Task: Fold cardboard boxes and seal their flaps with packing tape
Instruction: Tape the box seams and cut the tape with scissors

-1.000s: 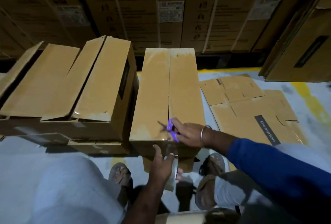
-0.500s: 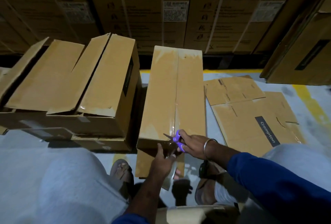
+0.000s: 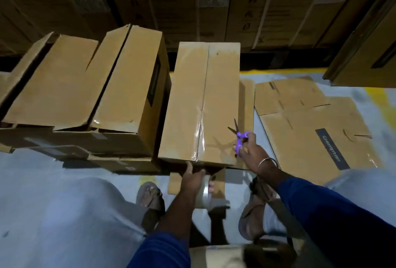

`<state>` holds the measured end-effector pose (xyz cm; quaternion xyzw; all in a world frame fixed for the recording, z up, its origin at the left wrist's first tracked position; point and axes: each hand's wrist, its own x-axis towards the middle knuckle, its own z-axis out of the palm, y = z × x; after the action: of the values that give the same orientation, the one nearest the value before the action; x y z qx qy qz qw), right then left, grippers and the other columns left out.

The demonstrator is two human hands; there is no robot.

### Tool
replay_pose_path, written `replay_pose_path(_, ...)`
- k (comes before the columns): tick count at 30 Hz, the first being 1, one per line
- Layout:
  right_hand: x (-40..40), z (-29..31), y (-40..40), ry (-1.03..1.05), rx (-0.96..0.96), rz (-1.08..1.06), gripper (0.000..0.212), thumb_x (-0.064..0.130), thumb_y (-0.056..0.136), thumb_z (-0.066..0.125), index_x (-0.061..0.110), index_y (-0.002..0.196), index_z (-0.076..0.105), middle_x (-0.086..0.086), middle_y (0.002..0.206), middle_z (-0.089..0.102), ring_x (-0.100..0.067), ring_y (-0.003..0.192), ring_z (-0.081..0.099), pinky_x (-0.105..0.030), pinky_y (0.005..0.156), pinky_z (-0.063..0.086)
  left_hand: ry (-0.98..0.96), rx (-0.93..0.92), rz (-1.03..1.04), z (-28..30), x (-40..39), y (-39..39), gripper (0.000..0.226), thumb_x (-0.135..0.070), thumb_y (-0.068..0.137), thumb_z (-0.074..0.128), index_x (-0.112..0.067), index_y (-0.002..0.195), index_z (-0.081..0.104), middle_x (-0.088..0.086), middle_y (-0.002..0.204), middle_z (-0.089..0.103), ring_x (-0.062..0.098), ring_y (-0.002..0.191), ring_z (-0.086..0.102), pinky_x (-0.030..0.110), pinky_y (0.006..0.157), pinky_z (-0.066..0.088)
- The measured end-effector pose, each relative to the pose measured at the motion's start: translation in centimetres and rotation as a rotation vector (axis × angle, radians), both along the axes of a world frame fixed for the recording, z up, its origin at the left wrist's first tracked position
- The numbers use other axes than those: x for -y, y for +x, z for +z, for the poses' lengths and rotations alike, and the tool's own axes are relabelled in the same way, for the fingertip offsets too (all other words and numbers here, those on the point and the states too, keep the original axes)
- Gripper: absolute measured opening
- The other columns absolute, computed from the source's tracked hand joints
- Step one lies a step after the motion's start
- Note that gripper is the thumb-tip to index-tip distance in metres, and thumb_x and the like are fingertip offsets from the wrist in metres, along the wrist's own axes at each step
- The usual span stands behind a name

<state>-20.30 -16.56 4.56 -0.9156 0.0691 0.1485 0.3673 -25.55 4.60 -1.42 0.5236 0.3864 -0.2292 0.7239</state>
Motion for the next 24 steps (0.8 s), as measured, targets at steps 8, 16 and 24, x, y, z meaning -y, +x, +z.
replay_pose_path(8,-3.2,-3.2,2.9,-0.030,0.101,0.125,0.043,0.026,0.092,0.057,0.033,0.126,0.033,-0.006,0.136,0.057,-0.037,0.116,0.060,-0.042,0.091,0.045,-0.010,0.077,-0.035,-1.3,1.5,5.6,0.078,-0.008,0.106,0.052,-0.050,0.160,0.015,0.024,0.085,0.062,0.025,0.046,0.056,0.029,0.044,0.047)
replay_pose_path(16,-4.9,-6.2,10.1,-0.037,0.200,0.305,0.045,0.035,0.089,0.052,0.024,0.131,0.038,-0.006,0.140,0.056,-0.041,0.109,0.052,-0.039,0.096,0.035,0.028,0.189,-0.143,-2.4,1.7,11.4,0.078,-0.013,0.105,0.061,-0.045,0.160,0.017,0.021,0.089,0.069,0.022,0.043,0.062,0.032,0.045,0.056)
replay_pose_path(24,-4.0,-8.6,11.4,0.045,0.278,0.313,0.039,0.019,0.090,0.064,0.019,0.126,0.048,0.004,0.144,0.058,-0.015,0.121,0.049,-0.030,0.099,0.037,0.200,0.167,-0.141,-6.6,-1.3,9.7,0.073,-0.015,0.103,0.061,-0.031,0.163,0.021,0.034,0.111,0.069,0.025,0.047,0.067,0.032,0.045,0.055)
